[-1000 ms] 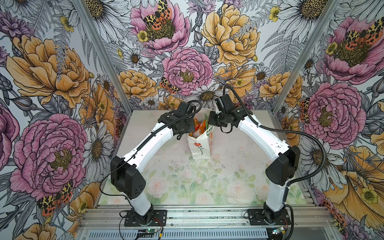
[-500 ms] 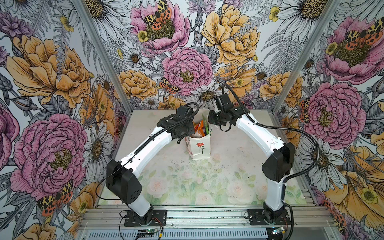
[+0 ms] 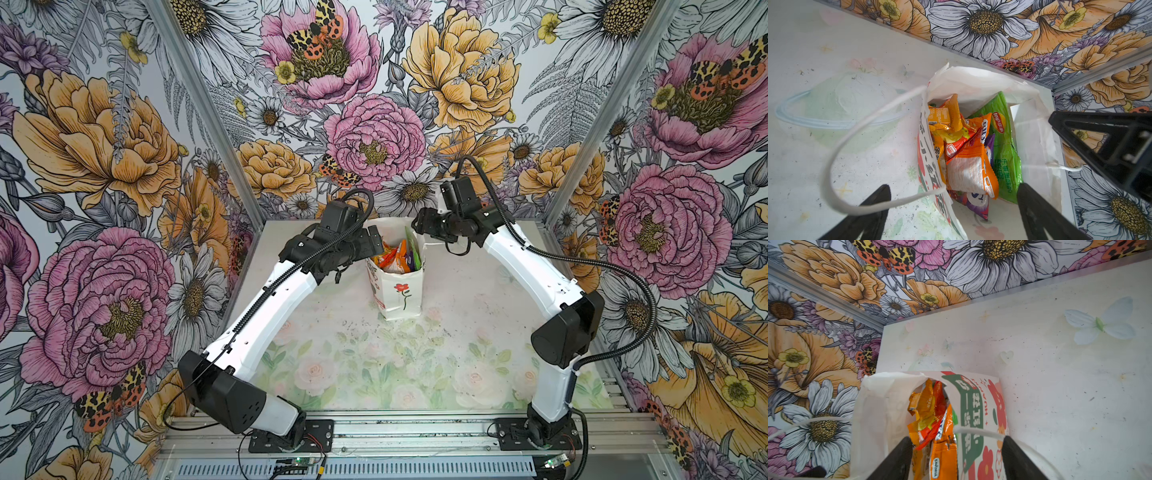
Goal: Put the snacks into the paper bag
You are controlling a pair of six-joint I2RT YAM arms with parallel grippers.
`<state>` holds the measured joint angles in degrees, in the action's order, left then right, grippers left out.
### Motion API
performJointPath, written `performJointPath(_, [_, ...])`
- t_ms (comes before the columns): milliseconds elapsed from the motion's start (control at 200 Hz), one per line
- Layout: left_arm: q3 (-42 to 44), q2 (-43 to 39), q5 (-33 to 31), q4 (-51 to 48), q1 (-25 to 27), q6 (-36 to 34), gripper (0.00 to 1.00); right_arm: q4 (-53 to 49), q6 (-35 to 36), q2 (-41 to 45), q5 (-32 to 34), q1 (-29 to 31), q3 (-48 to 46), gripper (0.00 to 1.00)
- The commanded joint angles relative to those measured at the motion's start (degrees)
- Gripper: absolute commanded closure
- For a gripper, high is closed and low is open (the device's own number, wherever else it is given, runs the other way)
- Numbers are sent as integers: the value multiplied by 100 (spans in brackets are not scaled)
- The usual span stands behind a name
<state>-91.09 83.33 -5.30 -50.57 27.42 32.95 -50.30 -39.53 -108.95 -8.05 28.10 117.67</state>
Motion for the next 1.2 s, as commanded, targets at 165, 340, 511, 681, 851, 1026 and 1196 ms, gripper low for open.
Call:
performJointPath(165, [23,-853,-748,-19,-105,-596,1,46,430,1078,237,-256,-150,19])
performJointPath(340, [1239,-1956,-2064,700,-365,-761,1,333,905,2204,1134,-774,-1357,18])
performJointPath(511, [2759,-2788,-2867,1529,-815,-475,1,1138,960,3423,1723,-1641,-3294,18])
performJointPath(681, [3895,-2536,-2890,2140,-1466,-288,1,2830,1309,4387,2683,-2272,-5764,16])
performJointPath(851, [5008,-2021,-2846,4033,-1681,-1365,1,4646,1983,4603,2864,-2496,-7540,14])
performJointPath(1026, [5870,-1562,-2754,6061,-1741,-2294,1,6377,2887,4233,2904,-2493,-8637,13])
performJointPath(1196, [6865,-927,-2483,8710,-1634,-3170,1,7772,3288,3623,2754,-2496,-9251,12])
